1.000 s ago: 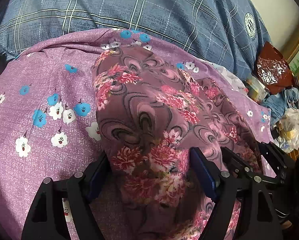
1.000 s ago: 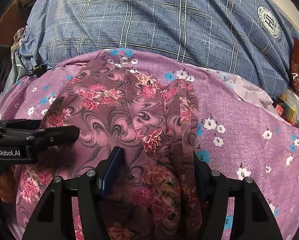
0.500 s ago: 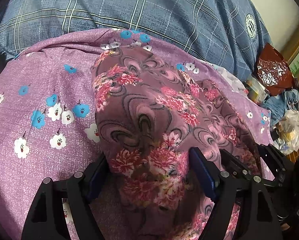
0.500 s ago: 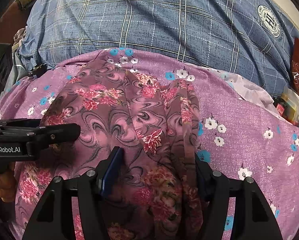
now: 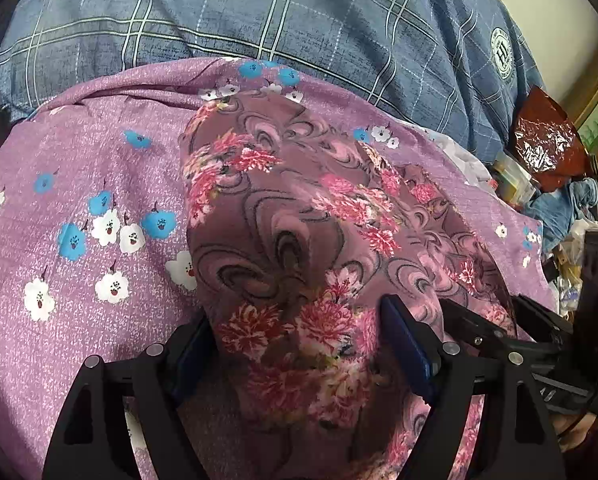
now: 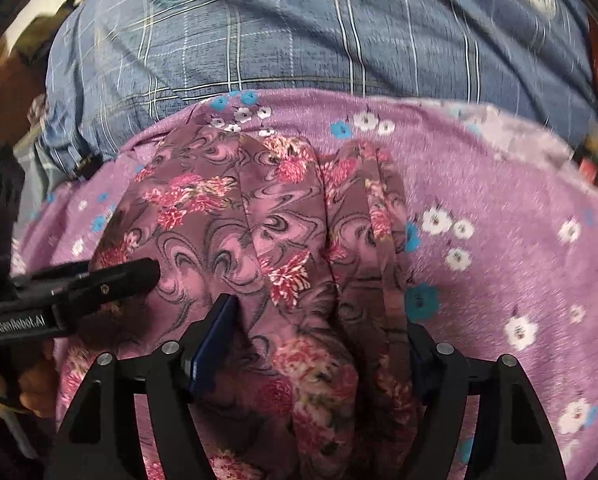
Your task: Fold small clothes
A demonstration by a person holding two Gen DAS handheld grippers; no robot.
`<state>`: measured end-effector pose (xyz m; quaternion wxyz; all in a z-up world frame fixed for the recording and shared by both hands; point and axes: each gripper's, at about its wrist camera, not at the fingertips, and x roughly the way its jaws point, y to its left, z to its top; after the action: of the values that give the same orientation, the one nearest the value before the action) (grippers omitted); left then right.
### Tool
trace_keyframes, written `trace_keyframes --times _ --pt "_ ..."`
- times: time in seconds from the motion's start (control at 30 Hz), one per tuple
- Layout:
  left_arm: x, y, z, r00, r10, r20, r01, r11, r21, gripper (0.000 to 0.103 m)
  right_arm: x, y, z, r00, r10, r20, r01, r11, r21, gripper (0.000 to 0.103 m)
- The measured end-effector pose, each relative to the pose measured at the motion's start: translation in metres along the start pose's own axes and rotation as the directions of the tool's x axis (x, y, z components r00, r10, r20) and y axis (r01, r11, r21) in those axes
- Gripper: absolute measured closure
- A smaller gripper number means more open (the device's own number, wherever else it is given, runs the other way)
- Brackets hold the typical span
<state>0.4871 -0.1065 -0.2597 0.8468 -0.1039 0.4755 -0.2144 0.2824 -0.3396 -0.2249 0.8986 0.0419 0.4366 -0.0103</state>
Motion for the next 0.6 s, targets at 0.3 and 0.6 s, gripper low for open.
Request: trace_keyframes --times 0.3,0.6 --pt "-0.013 -0.005 -0.002 0.998 0.005 0.058 -0.006 1.0 0.02 0.054 -0.007 0.019 -0.003 0.997 -0.046 0.064 0.05 0.996 -0.075 0.047" --pt "-0.035 -0.015 -0.006 0.994 -0.017 0.107 0.009 0.998 0.069 0.073 -0.021 0.036 -0.004 0.981 -0.128 0.149 0.149 0.979 -0.137 0.073"
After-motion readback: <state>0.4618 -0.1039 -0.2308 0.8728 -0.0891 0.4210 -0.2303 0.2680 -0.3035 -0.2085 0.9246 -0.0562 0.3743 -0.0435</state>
